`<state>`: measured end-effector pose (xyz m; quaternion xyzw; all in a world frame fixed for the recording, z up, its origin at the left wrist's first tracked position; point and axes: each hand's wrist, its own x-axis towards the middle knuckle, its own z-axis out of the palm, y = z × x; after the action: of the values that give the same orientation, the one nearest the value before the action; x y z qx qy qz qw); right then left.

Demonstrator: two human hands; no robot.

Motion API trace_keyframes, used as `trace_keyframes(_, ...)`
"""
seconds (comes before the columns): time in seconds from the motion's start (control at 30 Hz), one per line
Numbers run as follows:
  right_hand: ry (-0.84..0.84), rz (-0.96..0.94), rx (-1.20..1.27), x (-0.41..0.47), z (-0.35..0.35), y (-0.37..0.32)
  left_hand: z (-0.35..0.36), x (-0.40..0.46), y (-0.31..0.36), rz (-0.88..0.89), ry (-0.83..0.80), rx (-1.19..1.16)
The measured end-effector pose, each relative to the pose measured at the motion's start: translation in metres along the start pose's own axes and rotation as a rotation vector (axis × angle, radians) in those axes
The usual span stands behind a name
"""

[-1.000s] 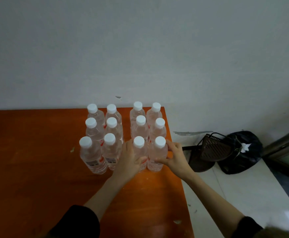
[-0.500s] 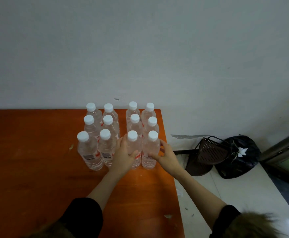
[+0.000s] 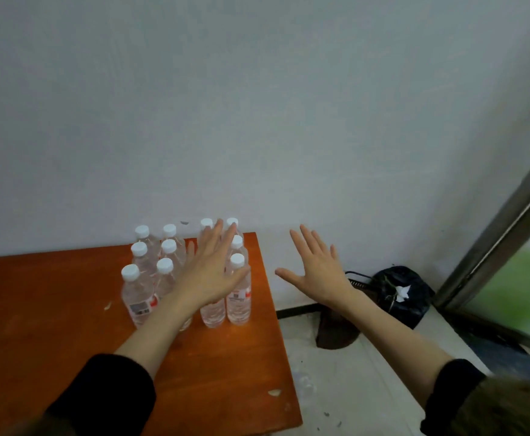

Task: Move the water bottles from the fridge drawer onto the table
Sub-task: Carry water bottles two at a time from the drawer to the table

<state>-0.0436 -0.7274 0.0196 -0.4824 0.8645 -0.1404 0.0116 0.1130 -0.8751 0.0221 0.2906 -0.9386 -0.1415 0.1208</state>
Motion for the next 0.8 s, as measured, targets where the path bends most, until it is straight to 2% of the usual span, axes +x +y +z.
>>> trace_keyframes(0.1, 0.104, 0.035, -0.158, -0.029, -0.037, 0.012, -0.017, -0.001, 0.035, 0.145, 0.061, 0.113)
trace_keyframes(0.3, 0.24, 0.216, -0.291, -0.122, -0.084, 0.031, -0.023, -0.027, 0.102, 0.374, 0.1, 0.085)
trace_keyframes(0.53, 0.255, 0.539, -0.309, -0.285, -0.076, 0.034, 0.019, -0.12, 0.166, 0.606, -0.085, -0.002)
trace_keyframes(0.8, 0.297, 0.87, -0.367, -0.476, -0.106, 0.042, 0.035, -0.227, 0.283, 0.894, -0.173, -0.136)
